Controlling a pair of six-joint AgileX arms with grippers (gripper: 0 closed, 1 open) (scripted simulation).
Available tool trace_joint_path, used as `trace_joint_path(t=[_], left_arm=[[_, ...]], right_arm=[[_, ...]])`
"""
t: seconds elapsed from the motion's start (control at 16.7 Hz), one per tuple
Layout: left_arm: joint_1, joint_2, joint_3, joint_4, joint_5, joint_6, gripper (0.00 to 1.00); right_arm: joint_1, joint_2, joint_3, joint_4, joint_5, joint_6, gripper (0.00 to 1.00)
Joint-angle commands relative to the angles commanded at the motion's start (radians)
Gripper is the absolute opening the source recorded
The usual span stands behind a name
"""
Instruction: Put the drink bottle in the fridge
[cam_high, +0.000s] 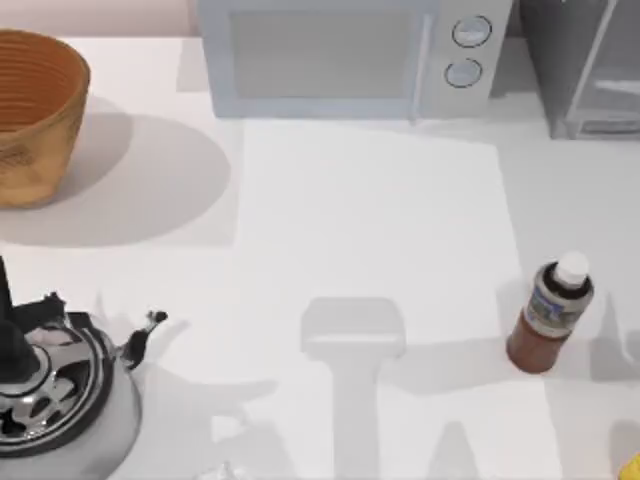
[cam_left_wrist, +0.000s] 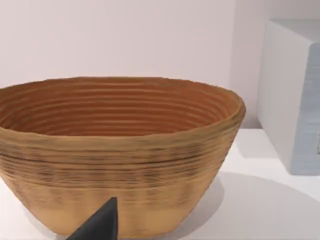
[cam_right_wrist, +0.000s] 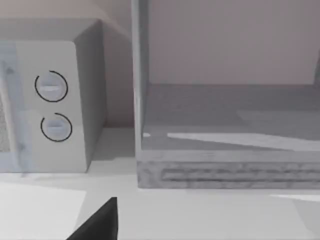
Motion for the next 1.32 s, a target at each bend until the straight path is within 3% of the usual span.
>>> trace_joint_path(t=[0.24,0.48,0.78,1.32], left_arm=[[0.0,0.0,0.0,0.0,0.0,0.0,1.0],[0.0,0.0,0.0,0.0,0.0,0.0,1.0],[0.0,0.0,0.0,0.0,0.0,0.0,1.0],[0.0,0.0,0.0,0.0,0.0,0.0,1.0]], right_arm=[[-0.004,0.032,0.002,0.024,-0.03,-0.025,1.0],[-0.027,0.195,0.012,0.173,-0.159,-0.118,1.0],[-0.074,0.594,0.015,0.506,-0.373,-0.195,1.0],[-0.104,1.399,-0.037,1.176,-0.741,-0.191,1.0]])
